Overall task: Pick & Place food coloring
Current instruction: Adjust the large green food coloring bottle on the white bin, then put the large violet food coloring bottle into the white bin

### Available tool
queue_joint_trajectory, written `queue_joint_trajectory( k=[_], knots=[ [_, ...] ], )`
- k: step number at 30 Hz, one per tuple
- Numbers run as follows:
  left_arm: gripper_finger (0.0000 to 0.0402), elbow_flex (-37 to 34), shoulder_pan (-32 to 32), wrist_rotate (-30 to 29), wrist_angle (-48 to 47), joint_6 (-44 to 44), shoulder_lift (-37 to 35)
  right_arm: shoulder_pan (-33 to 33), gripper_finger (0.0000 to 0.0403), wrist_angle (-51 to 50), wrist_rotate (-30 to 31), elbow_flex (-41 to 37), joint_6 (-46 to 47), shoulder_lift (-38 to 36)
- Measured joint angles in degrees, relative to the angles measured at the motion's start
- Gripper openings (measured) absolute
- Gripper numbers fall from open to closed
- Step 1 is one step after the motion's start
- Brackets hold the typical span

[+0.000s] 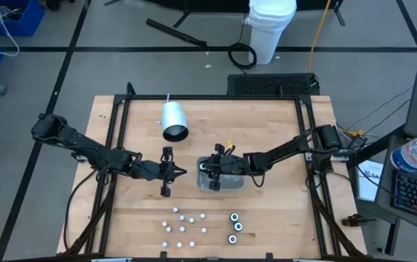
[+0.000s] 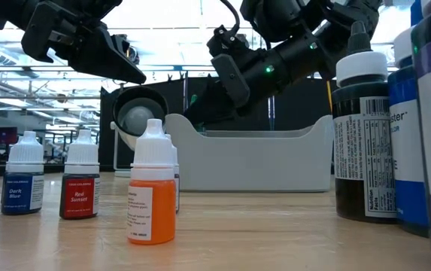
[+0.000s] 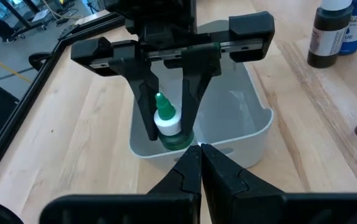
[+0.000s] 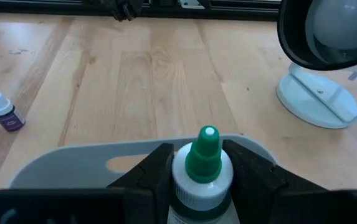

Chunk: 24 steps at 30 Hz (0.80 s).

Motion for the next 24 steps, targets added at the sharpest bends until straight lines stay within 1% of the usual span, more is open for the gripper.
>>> queue_joint_trajectory(
  k=[6, 12, 18, 21, 24],
  knots=[
    [0.0019, 0.0, 0.0, 0.0, 0.0, 0.0, 0.0, 0.0, 0.0129, -1.5, -0.1, -0.1, -1.3, -1.5],
    [0.0019, 0.0, 0.0, 0.0, 0.1, 1.5, 0.0, 0.0, 0.0171, -4.4, -0.1, -0.1, -1.2, -5.7],
    [0.0019, 0.0, 0.0, 0.0, 0.1, 0.6, 0.0, 0.0, 0.0207, -4.8, 0.0, -0.1, -0.8, -6.8],
    [0.0019, 0.0, 0.0, 0.1, 0.0, -0.2, 0.0, 0.3, 0.0214, -9.8, -0.1, 0.2, -1.2, -9.8],
    [0.0019, 0.0, 0.0, 0.1, 0.0, 0.3, 0.0, 1.4, 0.0212, -25.1, 0.8, 3.6, -1.2, -16.4]
  ],
)
